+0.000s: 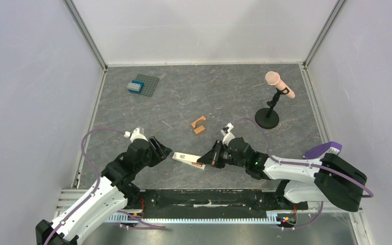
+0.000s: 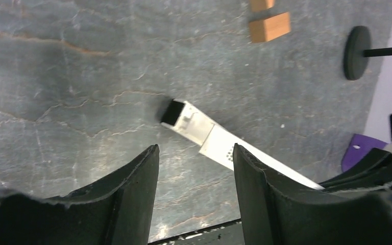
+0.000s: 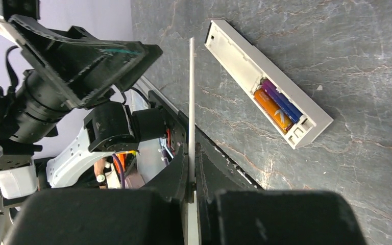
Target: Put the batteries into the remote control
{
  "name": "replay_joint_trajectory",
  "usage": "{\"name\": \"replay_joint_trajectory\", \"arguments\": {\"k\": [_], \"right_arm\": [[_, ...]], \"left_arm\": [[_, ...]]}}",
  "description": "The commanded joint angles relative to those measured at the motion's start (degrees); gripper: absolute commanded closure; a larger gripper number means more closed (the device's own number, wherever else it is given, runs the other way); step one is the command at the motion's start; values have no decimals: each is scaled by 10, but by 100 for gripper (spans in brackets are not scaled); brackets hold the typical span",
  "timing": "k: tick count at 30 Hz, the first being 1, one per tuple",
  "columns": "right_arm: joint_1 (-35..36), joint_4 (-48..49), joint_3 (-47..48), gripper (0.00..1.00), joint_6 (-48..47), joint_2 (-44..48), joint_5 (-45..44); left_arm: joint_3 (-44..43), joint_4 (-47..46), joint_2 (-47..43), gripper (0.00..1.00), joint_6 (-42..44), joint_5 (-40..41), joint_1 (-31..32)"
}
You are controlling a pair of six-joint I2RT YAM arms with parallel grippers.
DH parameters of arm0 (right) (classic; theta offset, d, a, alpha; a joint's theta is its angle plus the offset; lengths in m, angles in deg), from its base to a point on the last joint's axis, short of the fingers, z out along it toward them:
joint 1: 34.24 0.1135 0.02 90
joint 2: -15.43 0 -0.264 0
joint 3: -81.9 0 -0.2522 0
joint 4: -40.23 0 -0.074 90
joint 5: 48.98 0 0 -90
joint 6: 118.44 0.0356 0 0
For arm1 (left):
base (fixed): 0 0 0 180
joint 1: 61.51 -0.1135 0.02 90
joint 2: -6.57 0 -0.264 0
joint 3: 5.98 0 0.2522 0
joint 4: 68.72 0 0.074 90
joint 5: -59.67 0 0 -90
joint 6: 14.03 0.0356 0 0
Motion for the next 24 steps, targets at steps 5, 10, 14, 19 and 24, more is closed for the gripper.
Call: {"name": "replay_joint_trajectory", "arguments": {"k": [5, 10, 14, 19, 24], "right_arm": [[13, 149, -20, 100, 44, -49, -37], [16, 170, -36, 100, 83, -75, -47], [19, 191, -58, 100, 113, -86, -58], [20, 215, -60, 100, 129, -110, -48], [21, 233, -62, 100, 145, -129, -44]], "left_arm": [[74, -58, -33, 39, -48, 9, 1], [88, -59, -55, 39, -51, 19, 1], [90, -59, -56, 39, -48, 21, 1], [92, -61, -53, 38, -45, 20, 1], [98, -72, -50, 38, -44, 16, 1]]}}
